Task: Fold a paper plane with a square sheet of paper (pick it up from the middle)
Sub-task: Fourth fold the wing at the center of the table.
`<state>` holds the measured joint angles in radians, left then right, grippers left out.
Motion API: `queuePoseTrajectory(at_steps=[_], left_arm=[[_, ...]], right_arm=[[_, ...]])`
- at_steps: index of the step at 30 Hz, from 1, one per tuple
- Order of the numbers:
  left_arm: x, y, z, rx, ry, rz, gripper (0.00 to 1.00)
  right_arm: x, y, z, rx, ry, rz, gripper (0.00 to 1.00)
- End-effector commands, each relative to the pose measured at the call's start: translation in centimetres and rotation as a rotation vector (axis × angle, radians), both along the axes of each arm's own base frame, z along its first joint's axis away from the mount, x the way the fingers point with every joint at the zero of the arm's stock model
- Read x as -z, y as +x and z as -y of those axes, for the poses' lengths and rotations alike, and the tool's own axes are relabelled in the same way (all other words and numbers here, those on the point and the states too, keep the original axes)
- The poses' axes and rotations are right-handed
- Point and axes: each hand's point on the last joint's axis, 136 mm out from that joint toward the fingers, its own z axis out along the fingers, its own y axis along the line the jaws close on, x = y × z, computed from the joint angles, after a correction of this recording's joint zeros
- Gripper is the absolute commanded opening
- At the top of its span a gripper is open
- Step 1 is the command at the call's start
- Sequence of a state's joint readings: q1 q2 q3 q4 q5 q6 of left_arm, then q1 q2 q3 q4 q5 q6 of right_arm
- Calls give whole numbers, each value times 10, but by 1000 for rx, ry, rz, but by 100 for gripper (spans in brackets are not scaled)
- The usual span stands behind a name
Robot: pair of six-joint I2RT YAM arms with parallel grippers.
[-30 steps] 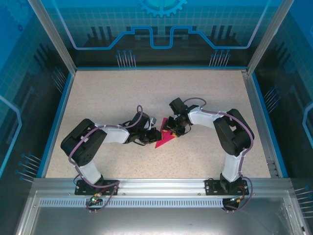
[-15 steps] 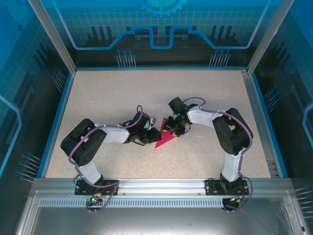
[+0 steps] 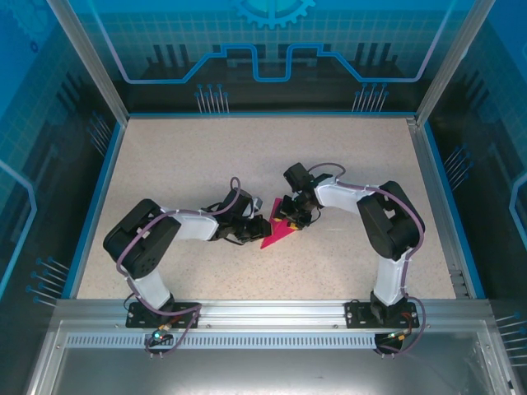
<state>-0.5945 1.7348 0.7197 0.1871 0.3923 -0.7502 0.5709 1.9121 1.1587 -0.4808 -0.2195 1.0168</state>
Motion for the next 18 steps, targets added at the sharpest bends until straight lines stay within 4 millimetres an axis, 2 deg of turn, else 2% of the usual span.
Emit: queuePoseTrajectory(at_steps=[1, 13, 16, 18], left_arm=[[9, 2, -6, -4, 44, -15, 17], [15, -2, -9, -5, 68, -42, 15], [20, -5, -11, -3, 79, -59, 11], [22, -7, -12, -6, 86, -71, 8]], right_arm=[[65, -51, 45, -19, -229, -196, 47], [67, -52, 45, -23, -238, -210, 47], [59, -44, 38, -36, -205, -172, 47], [44, -32, 30, -51, -163, -114, 48]])
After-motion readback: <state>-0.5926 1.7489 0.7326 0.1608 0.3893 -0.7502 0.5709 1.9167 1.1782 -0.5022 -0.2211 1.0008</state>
